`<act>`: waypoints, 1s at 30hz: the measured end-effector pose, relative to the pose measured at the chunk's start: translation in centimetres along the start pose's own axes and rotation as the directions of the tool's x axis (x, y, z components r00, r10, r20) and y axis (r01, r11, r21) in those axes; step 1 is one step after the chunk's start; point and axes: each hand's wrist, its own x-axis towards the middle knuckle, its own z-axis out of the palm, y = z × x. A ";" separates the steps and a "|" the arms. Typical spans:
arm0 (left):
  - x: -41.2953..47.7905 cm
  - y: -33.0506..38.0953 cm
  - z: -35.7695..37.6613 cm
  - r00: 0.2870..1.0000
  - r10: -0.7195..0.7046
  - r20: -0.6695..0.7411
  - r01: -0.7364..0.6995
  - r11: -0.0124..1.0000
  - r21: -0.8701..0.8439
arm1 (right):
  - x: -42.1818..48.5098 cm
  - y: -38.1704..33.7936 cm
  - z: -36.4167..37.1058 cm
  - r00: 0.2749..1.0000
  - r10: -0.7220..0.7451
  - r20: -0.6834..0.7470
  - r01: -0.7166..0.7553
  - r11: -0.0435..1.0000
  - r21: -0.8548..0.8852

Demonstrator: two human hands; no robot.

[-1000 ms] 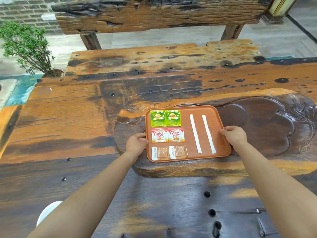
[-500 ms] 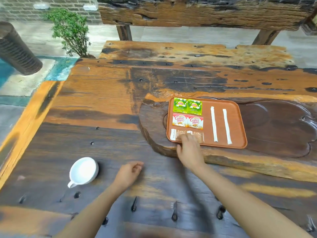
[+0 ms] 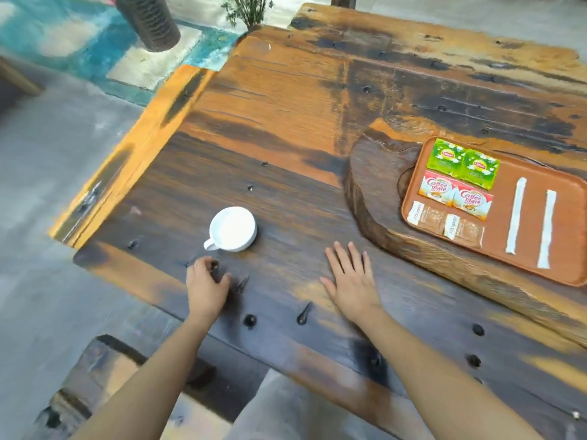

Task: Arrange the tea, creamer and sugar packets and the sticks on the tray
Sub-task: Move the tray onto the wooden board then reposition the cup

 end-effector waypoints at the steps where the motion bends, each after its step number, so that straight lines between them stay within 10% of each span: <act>1: 0.4 0.4 -0.4 0.998 -0.057 -0.020 0.055 0.996 -0.070 | -0.1 0.4 0.4 1.000 -0.007 -0.002 0.007 1.000 -0.004; 18: 3.0 0.8 -1.3 0.963 -0.038 0.265 0.166 0.863 -0.478 | -0.9 5.1 0.8 0.993 -0.101 -0.054 0.102 0.994 0.025; 30: 2.4 8.1 1.1 0.943 0.236 0.236 -0.121 0.901 -0.416 | -0.8 5.2 1.2 0.994 -0.096 -0.060 0.099 0.994 0.045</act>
